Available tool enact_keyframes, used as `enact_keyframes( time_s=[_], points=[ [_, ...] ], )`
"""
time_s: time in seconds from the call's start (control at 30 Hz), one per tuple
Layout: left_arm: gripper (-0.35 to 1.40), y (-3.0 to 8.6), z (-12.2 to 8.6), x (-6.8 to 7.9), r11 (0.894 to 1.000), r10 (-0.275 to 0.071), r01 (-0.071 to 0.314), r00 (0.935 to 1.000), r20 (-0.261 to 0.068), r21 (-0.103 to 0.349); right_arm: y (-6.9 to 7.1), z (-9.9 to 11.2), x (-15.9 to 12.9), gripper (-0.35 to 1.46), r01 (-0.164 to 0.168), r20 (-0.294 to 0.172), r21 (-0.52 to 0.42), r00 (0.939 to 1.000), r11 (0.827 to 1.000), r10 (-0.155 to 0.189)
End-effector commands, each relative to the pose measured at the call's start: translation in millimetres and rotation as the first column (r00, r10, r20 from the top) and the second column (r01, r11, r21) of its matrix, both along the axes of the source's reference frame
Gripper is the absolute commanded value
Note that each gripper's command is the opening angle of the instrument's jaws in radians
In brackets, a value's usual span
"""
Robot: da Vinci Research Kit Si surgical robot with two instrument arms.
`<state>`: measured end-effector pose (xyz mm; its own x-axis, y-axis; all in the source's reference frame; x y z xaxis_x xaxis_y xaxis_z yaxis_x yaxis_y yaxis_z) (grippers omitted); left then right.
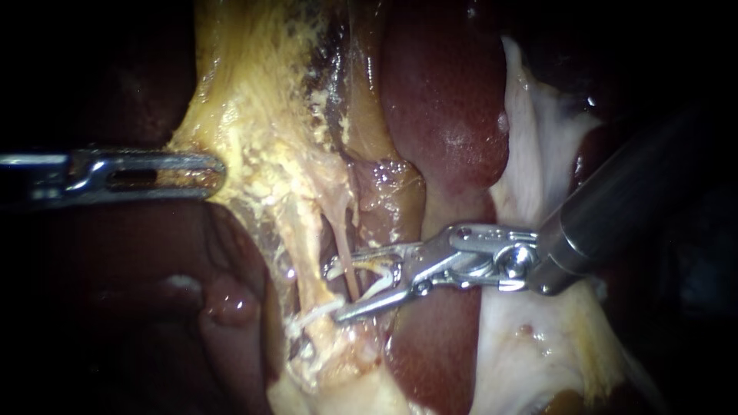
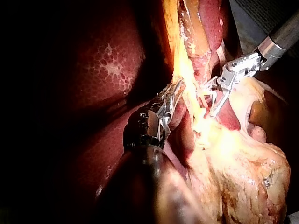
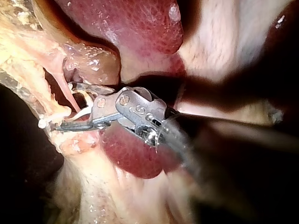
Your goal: Clipping second clip left tube
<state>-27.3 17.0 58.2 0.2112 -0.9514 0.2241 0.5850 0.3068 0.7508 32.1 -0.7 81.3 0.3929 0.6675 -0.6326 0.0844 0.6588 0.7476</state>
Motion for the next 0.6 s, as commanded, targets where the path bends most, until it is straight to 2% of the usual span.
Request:
enact_keyframes(
  time_s=[0.03, 0.43, 0.6],
  points=[
    [-0.35, 0.0, 0.0, 0.0, 1.000, 0.000, 0.000, 1.0000, 0.000, 0.000, 0.0, -0.1, 0.0, 0.58, 0.000, 0.000, 0.000, 1.0000, 1.000, 0.000],
    [-0.35, 0.1, -0.1, 0.1, 1.000, 0.001, -0.001, 1.0000, 0.000, 0.000, 0.1, -0.4, -0.4, 0.58, 0.001, -0.001, 0.002, 1.0000, 1.000, -0.001],
    [-0.35, 0.1, -0.2, 0.2, 1.000, 0.001, -0.001, 1.0000, 0.001, 0.001, 0.5, -2.2, -1.3, 0.59, 0.009, -0.001, 0.009, 1.0000, 1.000, -0.009]
  ],
)
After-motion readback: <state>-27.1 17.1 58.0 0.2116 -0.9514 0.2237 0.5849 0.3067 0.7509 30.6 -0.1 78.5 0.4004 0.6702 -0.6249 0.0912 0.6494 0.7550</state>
